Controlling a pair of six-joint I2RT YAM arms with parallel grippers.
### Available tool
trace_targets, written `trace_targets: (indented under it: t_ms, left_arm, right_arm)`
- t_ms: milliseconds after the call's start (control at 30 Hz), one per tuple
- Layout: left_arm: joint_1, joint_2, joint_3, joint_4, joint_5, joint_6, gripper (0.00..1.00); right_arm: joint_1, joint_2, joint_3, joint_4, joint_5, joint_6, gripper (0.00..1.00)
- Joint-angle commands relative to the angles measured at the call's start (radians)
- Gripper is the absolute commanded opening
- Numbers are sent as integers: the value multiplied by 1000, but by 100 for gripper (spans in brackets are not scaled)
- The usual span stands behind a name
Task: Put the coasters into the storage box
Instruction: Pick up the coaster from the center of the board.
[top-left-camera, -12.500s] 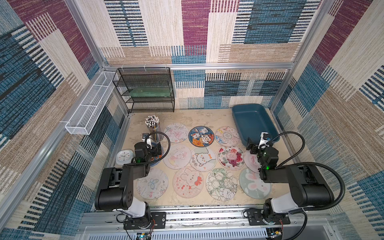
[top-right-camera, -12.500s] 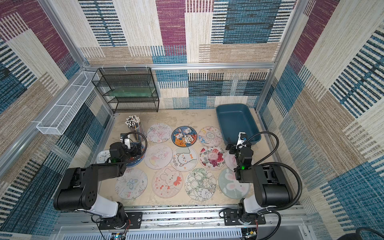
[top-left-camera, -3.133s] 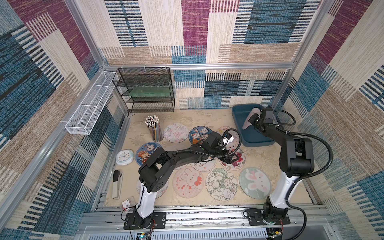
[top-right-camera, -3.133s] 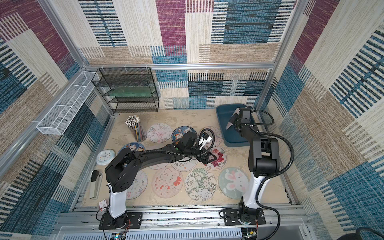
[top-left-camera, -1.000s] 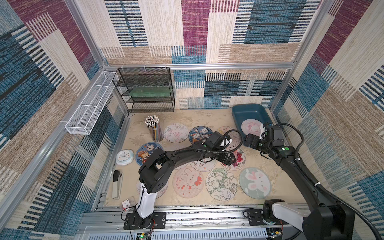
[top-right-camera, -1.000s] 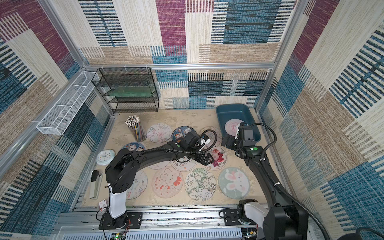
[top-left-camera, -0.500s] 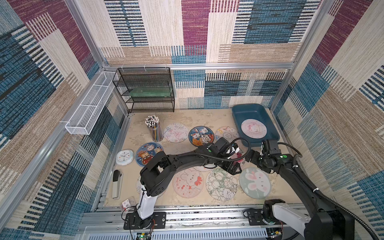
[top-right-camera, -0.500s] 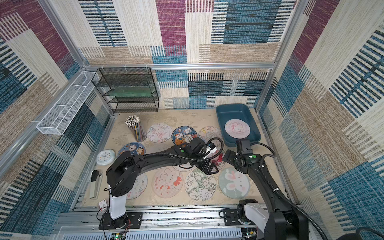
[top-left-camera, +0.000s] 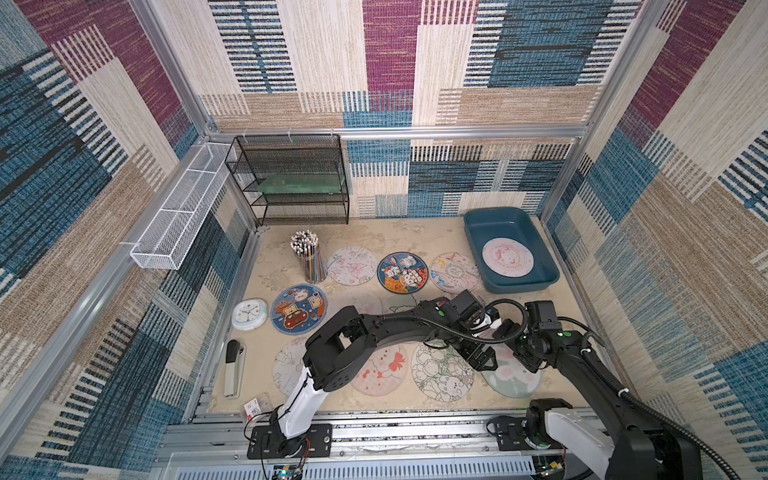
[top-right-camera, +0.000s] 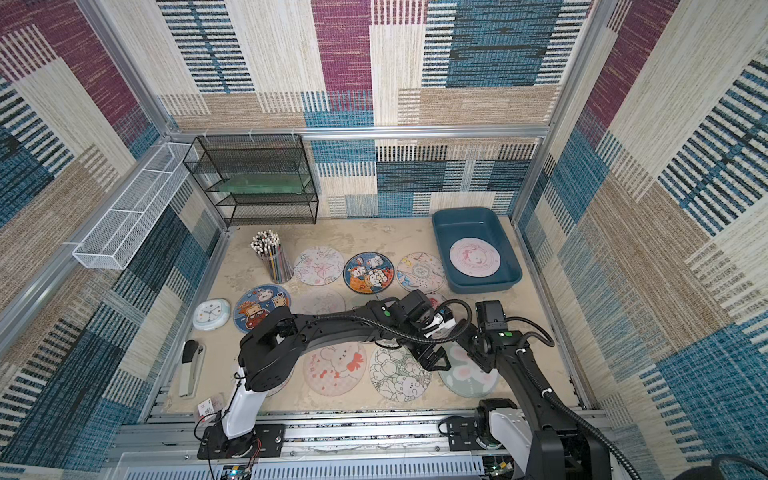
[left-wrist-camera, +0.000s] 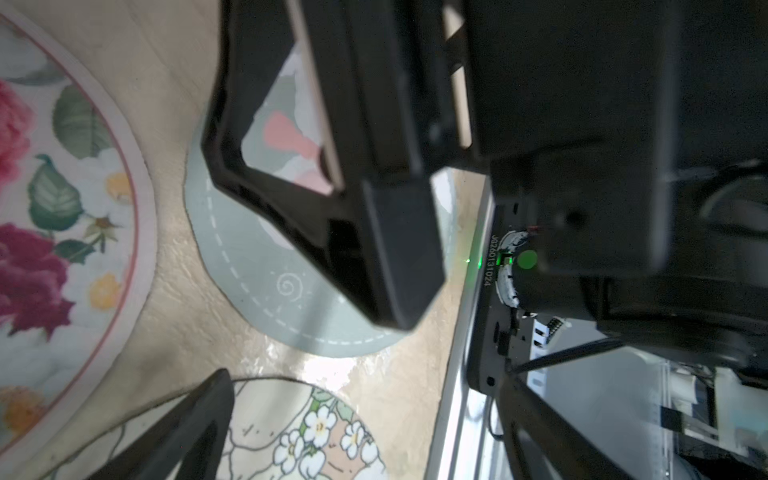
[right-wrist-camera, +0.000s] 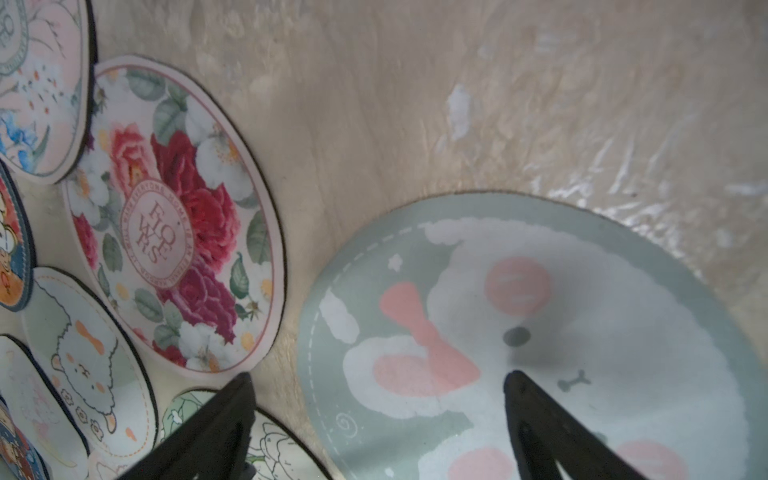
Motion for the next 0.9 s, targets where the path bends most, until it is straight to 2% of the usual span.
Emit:
trace_targets:
  t_ms: [0, 200, 500, 867]
  left_arm:
    - [-4, 23, 29, -42, 8, 21, 97]
    - [-8, 79, 71, -80, -22, 19, 96]
    - [-18, 138, 125, -106, -49, 19, 95]
    - [-36, 180, 150, -63, 125, 12, 93]
  right_arm:
    - [-29, 2, -16, 46, -18, -8, 95]
    - [-77, 7, -69, 85, -50, -19, 95]
    - [-92, 16, -100, 119, -77, -28, 95]
    - [-95, 53, -106, 148, -94, -40, 95]
